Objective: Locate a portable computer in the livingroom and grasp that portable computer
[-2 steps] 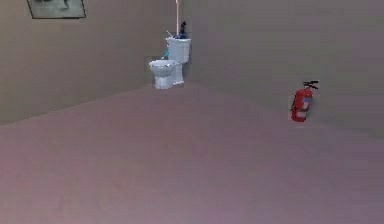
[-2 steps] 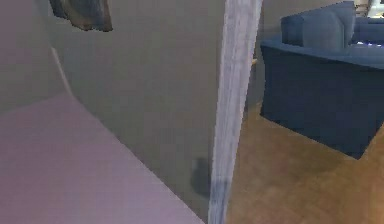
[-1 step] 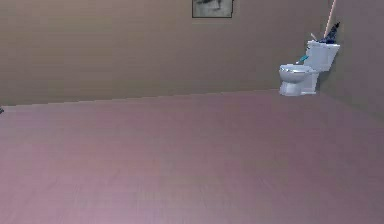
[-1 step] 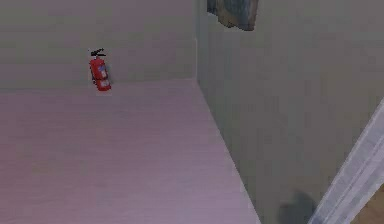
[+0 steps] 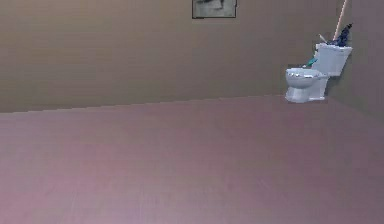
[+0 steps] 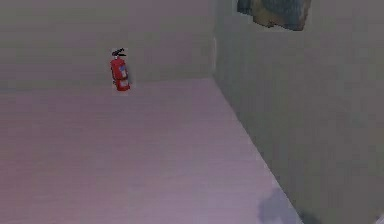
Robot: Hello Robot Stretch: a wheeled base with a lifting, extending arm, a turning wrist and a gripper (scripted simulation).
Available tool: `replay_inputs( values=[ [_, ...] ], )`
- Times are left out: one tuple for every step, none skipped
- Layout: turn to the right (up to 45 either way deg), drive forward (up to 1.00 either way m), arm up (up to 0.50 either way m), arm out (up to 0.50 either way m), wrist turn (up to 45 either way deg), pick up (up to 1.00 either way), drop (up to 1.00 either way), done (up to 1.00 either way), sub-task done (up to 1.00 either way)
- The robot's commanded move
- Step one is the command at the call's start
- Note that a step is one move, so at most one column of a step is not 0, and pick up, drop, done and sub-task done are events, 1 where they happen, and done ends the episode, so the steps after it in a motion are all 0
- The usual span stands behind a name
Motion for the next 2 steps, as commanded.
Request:
replay_inputs(
  values=[
    [-45.0,0.0,0.0,0.0,0.0,0.0,0.0,0.0,0.0],
    [-6.0,0.0,0.0,0.0,0.0,0.0,0.0,0.0,0.0]
  ],
)
